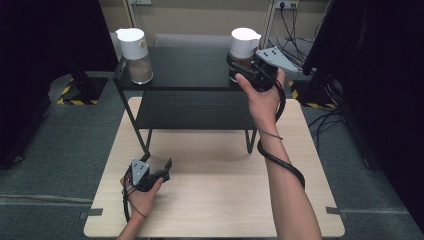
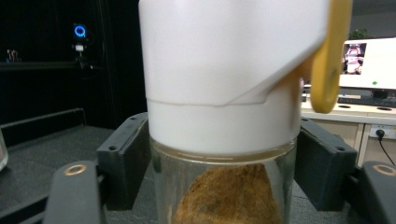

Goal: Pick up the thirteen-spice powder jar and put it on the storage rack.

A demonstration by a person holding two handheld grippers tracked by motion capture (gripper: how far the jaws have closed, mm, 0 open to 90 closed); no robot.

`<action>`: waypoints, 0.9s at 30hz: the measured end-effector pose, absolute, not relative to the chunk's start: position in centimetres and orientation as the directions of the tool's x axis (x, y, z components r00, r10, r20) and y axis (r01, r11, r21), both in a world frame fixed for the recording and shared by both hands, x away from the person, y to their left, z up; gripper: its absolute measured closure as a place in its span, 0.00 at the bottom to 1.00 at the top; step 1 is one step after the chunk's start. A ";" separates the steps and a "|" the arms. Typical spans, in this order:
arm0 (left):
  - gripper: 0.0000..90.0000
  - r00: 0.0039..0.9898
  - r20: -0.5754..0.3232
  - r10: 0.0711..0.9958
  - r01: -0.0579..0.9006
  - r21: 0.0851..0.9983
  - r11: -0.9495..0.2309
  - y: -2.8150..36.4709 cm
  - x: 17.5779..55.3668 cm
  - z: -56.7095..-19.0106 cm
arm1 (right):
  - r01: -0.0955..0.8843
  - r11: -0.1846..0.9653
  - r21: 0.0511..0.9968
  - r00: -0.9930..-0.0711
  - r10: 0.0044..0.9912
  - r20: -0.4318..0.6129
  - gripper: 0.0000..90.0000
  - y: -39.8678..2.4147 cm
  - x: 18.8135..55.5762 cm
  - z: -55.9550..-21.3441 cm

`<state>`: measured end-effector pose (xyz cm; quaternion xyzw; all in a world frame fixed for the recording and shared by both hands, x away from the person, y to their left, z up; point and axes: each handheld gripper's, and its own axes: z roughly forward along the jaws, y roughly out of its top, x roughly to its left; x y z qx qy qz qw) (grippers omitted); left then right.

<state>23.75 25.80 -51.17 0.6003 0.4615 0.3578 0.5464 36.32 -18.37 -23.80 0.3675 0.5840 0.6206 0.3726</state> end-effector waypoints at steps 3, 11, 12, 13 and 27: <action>0.13 0.319 -0.070 0.945 0.159 0.987 0.019 25.8 23.8 -51.2 | -0.035 -0.060 0.998 -0.455 0.890 0.037 0.23 -18.7 36.2 -23.8; 0.13 0.319 -0.068 0.945 0.157 0.987 0.018 25.7 23.7 -51.2 | -0.021 -0.065 0.998 -0.480 0.876 0.047 0.15 -19.5 35.7 -23.8; 0.13 0.320 -0.067 0.945 0.157 0.987 0.017 25.7 23.7 -51.2 | -0.020 -0.066 0.998 -0.481 0.875 0.048 0.15 -19.6 35.6 -23.8; 0.13 0.320 -0.067 0.945 0.158 0.987 0.017 25.7 23.7 -51.2 | -0.021 -0.069 0.997 -0.483 0.874 0.050 0.15 -19.7 35.5 -23.9; 0.13 0.319 -0.063 0.946 0.156 0.988 0.013 25.6 23.7 -51.2 | -0.030 -0.051 0.998 -0.523 0.852 0.027 0.14 -21.3 33.2 -25.4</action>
